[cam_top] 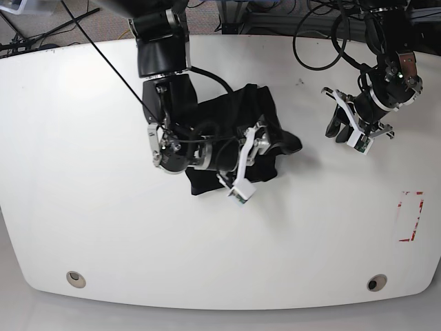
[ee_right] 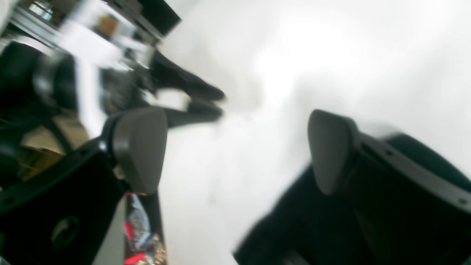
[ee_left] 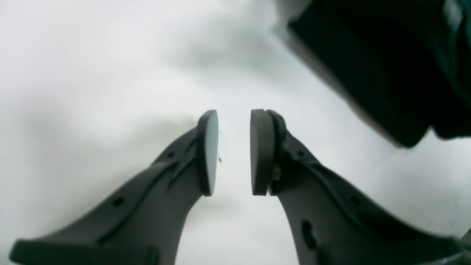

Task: Fold the T-shirt properly
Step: 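Grasp the folded bundle's sides with both grippers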

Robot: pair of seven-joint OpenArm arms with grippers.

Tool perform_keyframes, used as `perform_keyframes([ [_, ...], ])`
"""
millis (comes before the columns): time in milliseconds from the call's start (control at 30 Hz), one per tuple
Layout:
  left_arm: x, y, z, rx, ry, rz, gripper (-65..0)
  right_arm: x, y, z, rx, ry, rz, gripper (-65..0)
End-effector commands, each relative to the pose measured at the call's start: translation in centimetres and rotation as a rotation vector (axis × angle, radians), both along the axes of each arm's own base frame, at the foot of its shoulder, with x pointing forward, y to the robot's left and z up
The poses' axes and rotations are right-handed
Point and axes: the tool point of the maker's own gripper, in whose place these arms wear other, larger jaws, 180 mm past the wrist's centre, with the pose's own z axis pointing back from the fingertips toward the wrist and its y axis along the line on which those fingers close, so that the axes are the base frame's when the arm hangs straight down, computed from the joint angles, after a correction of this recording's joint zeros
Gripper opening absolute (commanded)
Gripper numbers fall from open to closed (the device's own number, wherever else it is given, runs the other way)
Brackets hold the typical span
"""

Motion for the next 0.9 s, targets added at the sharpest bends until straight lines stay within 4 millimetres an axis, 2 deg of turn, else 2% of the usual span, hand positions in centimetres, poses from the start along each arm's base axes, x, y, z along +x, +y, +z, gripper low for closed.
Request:
perform_keyframes([
  [0,0.9,-0.5,2.4,-0.005,-0.084,-0.023,-52.1,2.2,-2.2,2.6,0.028,-0.087,-0.064,-8.9],
  [133,1.1,-1.2,3.1,-0.006,-0.104,-0.038,-51.8,3.7,-6.2,2.1,-0.013,-0.099,-0.149,-8.9],
  [267,1.7,-3.6,3.5,-0.014,-0.119,-0.111,-51.7,5.0,-10.2,1.6,-0.056,-0.103,-0.23,-9.8],
  [300,1.7,-4.3,3.5,-0.019,-0.118,-0.131,-51.7,5.1,-11.0,1.4,-0.069,-0.102,-0.243,-11.9],
  [367,1.5,-6.1,3.2,-0.034,-0.109,-0.183,-51.7,5.6,-12.8,1.1,-0.096,-0.106,-0.272,-21.6],
  [467,1.5,-8.4,3.4,-0.051,-0.114,-0.248,-51.7,6.1,-13.7,1.4,-0.102,-0.125,-0.29,-36.3],
  [533,1.4,-10.2,3.4,-0.063,-0.115,-0.3,-51.7,6.1,-14.0,0.0,-0.136,-0.096,-0.291,-45.2],
  [600,1.1,-11.6,3.3,-0.076,-0.11,-0.335,-51.8,6.7,-14.3,-0.5,-0.168,-0.091,-0.292,-50.4],
  [733,1.5,-13.8,3.6,-0.159,-0.099,-0.27,-52.1,7.5,-14.7,-1.8,-0.251,-0.085,-0.295,-51.0],
  [800,1.4,-14.6,3.6,-0.183,-0.095,-0.269,-52.1,8.3,-14.9,-1.4,-0.273,-0.119,-0.311,-51.0],
  [867,1.2,-15.1,3.6,-0.195,-0.092,-0.273,-52.1,8.8,-14.0,-1.2,-0.29,-0.143,-0.303,-51.0],
])
